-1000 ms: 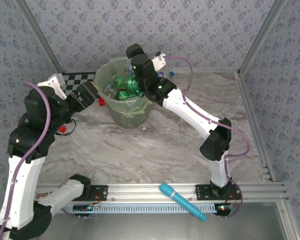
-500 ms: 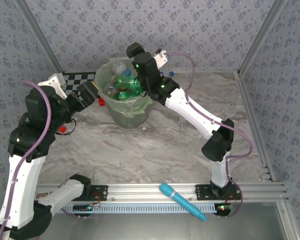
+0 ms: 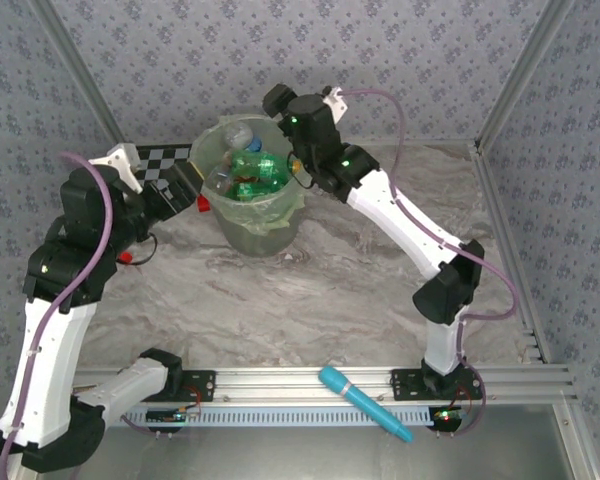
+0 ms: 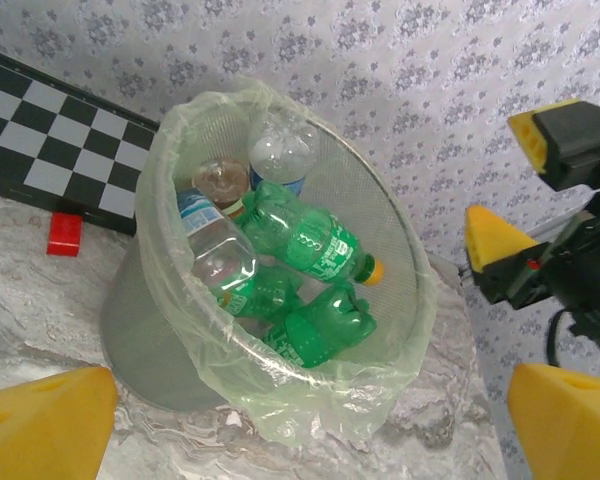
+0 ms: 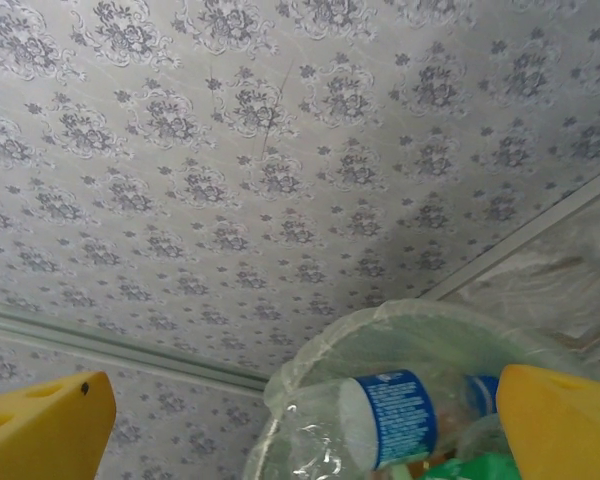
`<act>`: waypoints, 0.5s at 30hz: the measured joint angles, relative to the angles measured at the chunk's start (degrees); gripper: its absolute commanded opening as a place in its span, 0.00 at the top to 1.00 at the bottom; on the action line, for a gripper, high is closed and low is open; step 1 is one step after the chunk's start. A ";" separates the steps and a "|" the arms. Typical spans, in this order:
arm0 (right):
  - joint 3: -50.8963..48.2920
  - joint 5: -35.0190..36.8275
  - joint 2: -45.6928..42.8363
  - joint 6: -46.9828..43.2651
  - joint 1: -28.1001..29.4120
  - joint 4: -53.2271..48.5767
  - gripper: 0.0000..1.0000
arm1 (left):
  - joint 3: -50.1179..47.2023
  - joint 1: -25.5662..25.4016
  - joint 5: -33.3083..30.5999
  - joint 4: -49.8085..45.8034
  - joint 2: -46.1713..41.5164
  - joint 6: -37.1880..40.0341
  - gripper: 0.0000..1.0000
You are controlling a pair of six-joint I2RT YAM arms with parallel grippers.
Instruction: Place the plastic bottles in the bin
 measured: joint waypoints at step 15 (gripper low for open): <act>-11.80 -12.61 -8.52 -8.76 -18.25 -9.22 0.01 | 1.92 -3.54 4.42 0.20 6.99 1.81 0.00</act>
